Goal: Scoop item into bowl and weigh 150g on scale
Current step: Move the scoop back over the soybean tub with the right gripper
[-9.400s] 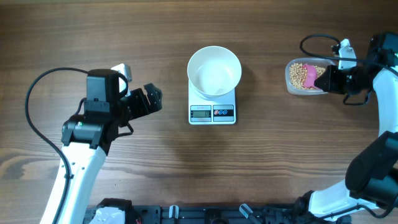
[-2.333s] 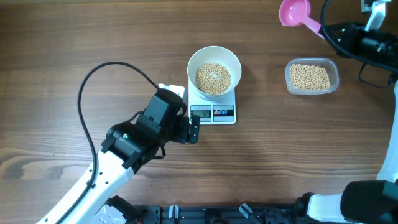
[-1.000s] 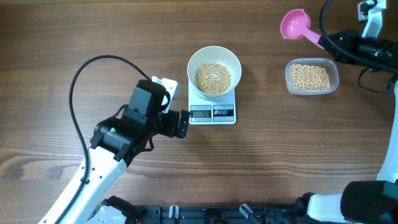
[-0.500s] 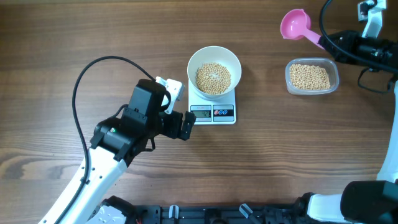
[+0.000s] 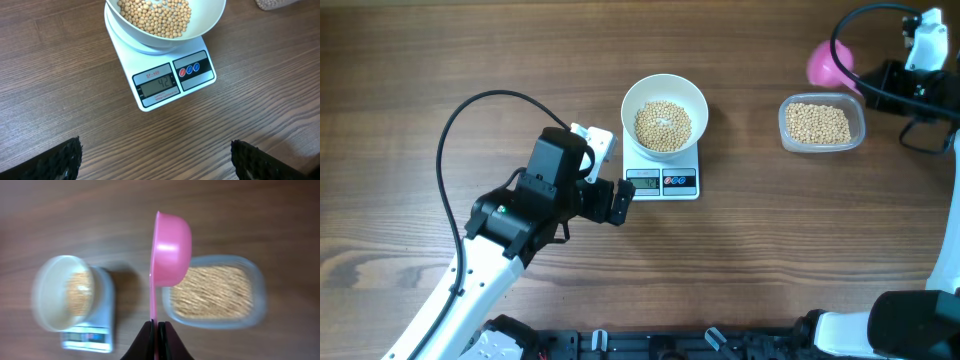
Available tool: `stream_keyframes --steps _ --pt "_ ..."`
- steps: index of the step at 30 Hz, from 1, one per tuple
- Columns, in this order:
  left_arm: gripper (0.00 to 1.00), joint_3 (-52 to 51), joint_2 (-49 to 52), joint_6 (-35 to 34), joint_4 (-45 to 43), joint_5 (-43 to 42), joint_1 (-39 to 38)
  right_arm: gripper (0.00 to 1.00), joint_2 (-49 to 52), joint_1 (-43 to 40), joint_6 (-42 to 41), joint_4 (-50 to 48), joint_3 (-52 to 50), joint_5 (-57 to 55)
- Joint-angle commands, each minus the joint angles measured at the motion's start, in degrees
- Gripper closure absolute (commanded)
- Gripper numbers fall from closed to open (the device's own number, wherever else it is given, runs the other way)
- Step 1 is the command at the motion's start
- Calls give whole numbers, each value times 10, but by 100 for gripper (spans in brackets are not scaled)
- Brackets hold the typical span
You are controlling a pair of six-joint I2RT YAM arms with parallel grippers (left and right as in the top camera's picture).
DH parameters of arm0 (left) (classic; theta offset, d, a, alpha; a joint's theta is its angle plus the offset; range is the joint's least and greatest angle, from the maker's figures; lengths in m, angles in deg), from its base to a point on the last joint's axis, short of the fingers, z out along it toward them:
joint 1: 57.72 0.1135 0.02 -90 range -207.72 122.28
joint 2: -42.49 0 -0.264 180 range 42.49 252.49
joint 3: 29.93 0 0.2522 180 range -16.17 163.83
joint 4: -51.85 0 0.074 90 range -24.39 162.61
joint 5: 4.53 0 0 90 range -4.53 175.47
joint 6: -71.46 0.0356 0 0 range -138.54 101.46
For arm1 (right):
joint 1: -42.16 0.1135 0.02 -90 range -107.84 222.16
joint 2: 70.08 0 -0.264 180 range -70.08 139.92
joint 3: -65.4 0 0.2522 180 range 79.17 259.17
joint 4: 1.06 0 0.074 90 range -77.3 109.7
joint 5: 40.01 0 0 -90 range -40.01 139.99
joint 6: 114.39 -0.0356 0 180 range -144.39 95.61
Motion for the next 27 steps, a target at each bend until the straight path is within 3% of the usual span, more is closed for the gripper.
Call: stream_keyframes --steps 1,6,27 --pt "0 2 0 11 -2 -7 -2 96 -8 -1 7 12 7 -164" --pt "0 2 0 11 -2 -7 -2 96 -7 -1 9 32 -10 -177" --pt "0 2 0 11 -2 -7 -2 96 -5 79 102 -36 -103 -275"
